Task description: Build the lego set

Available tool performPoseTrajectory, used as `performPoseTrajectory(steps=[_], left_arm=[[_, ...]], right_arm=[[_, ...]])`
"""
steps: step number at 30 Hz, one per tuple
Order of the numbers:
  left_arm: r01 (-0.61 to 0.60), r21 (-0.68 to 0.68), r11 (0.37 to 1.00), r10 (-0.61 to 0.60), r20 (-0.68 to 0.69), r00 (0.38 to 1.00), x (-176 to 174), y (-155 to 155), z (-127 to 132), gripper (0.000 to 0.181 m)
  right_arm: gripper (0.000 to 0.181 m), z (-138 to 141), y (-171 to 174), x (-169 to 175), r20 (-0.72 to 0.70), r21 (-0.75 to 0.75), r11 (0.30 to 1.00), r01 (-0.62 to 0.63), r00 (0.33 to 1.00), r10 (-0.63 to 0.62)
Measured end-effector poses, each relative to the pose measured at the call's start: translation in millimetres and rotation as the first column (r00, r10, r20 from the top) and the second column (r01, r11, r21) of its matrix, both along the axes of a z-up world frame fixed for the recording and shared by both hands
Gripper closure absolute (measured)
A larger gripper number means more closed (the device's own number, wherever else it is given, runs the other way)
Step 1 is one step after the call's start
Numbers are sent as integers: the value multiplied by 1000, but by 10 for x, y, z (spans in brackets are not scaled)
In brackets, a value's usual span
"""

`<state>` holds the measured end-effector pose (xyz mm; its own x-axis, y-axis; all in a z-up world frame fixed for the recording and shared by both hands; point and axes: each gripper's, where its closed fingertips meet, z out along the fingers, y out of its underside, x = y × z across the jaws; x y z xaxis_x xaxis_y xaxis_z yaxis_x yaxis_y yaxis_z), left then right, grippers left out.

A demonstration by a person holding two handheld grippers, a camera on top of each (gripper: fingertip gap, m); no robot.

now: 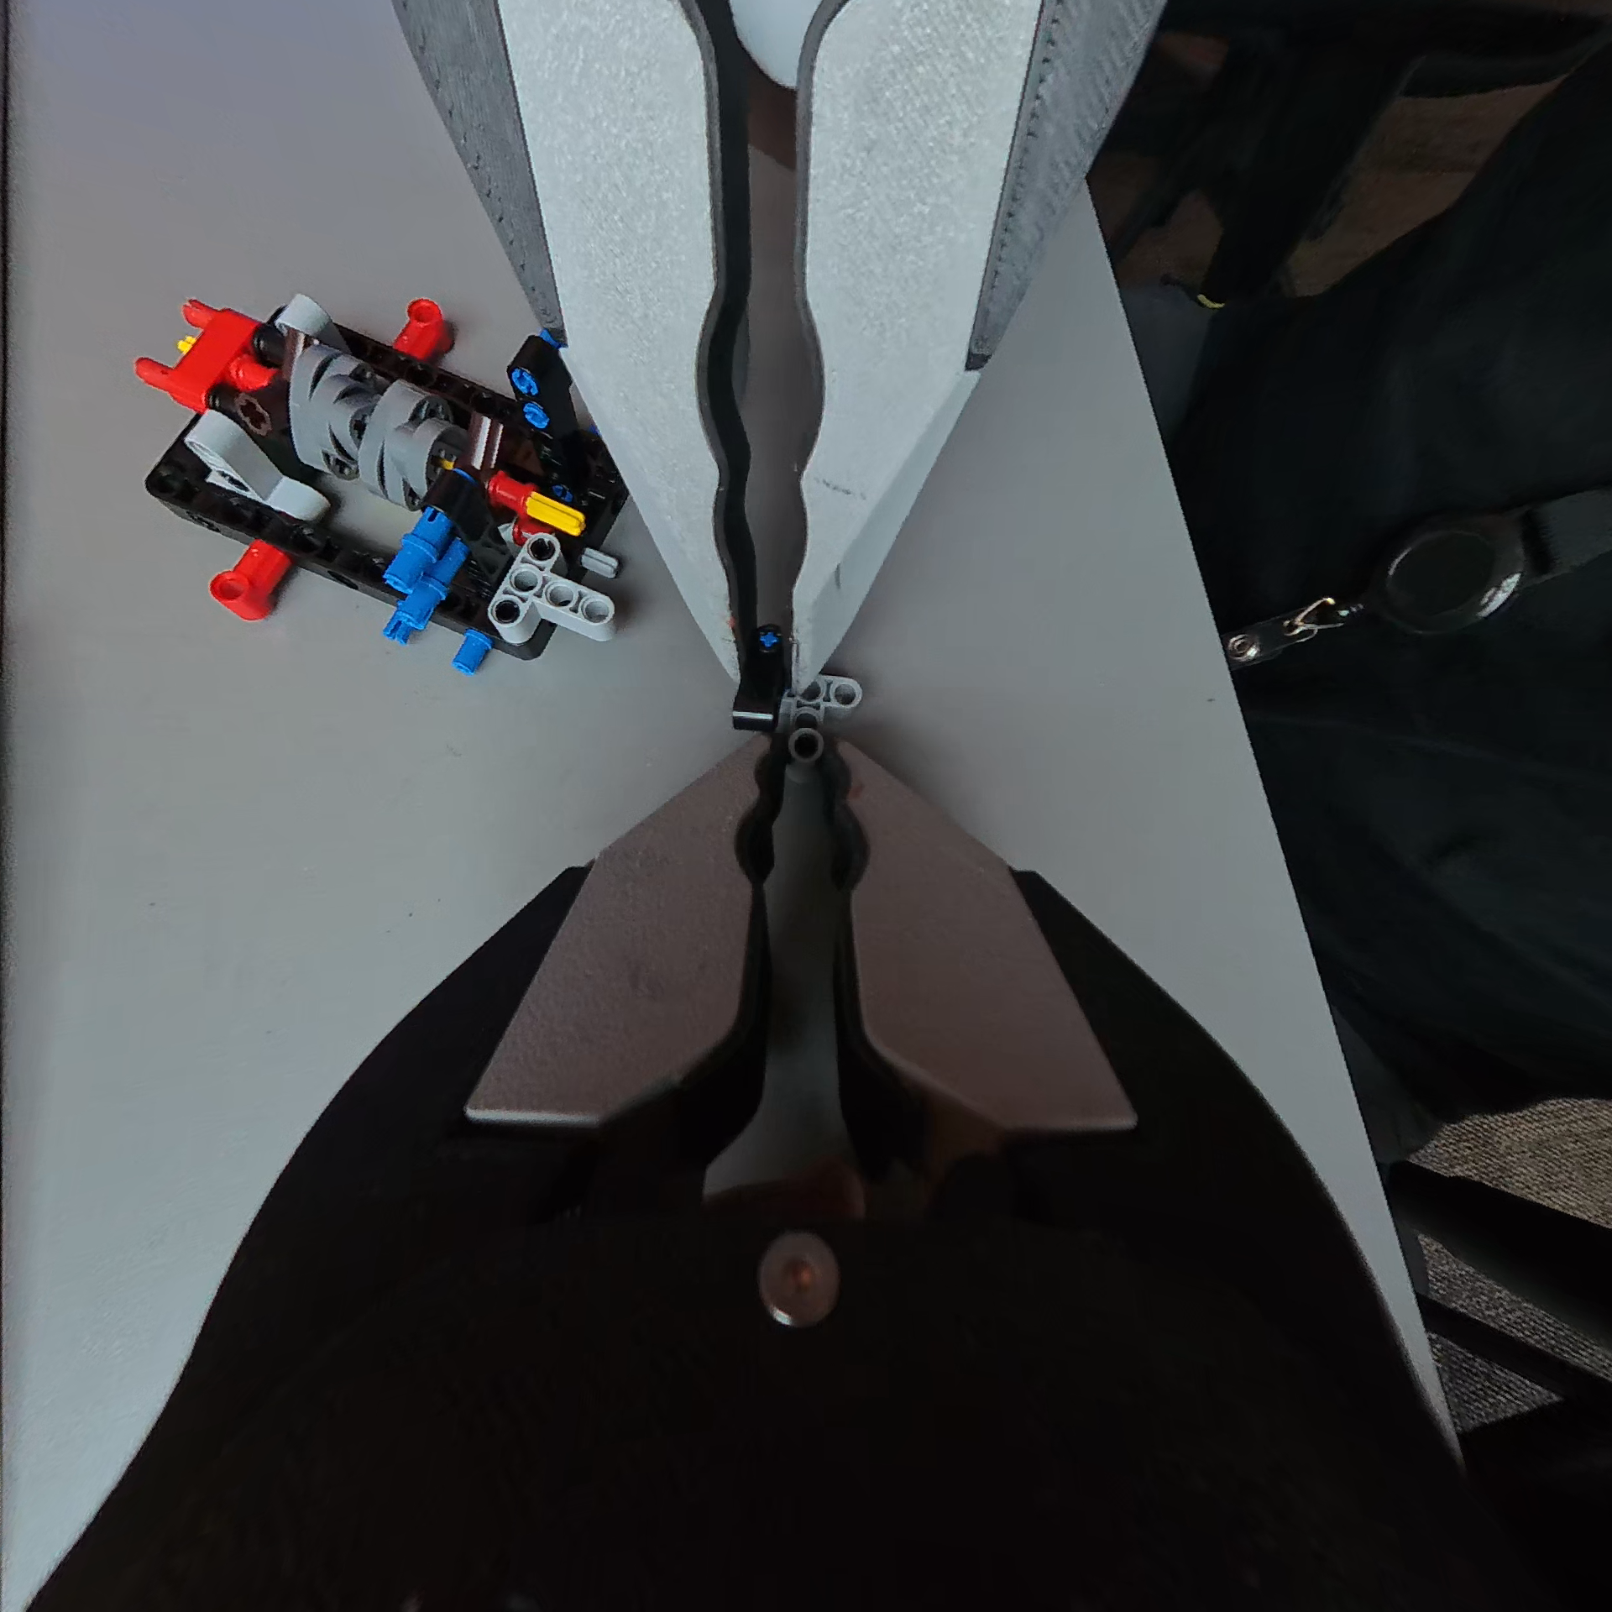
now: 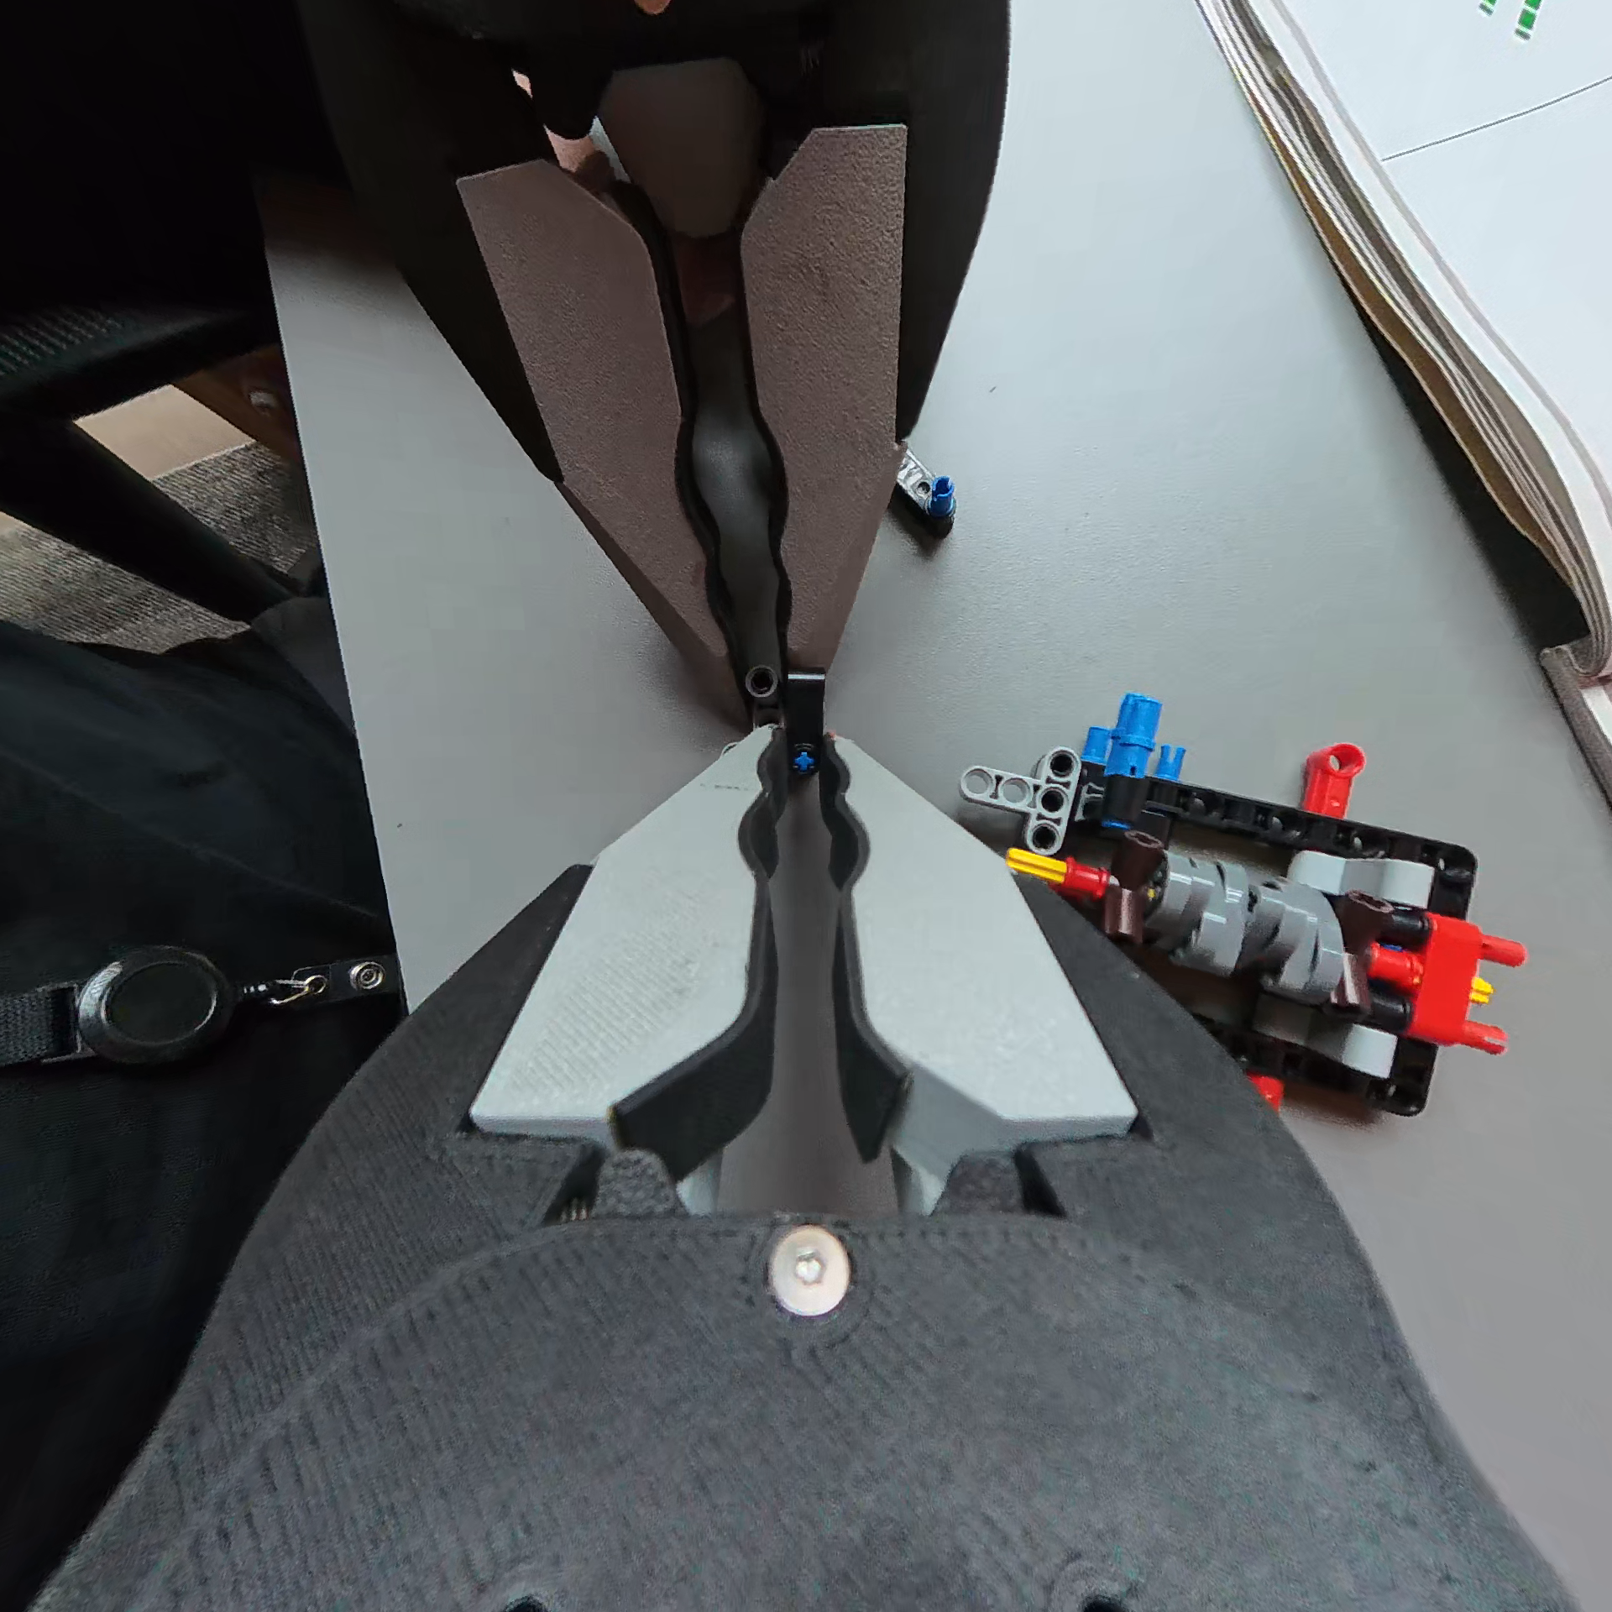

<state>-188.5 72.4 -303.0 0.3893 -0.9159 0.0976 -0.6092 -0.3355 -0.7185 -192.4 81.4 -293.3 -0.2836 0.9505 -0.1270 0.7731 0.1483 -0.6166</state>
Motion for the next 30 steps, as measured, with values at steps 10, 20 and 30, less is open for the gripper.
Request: performPoseTrajectory(steps=[10, 20, 30], left_arm=[[-5, -39, 999, 7, 44, 999, -129, -92, 74, 161], [-85, -16, 996, 86, 47, 995, -174, 132, 119, 163], [-49, -16, 999, 50, 34, 998, -110, 106, 63, 165]], right_arm=[[177, -1, -39, 2, -14, -3, 1000, -6, 1000, 6], [177, -1, -41, 3, -16, 37, 999, -25, 1000, 25], [177, 1, -44, 1, -29, 37, 999, -23, 999, 24]])
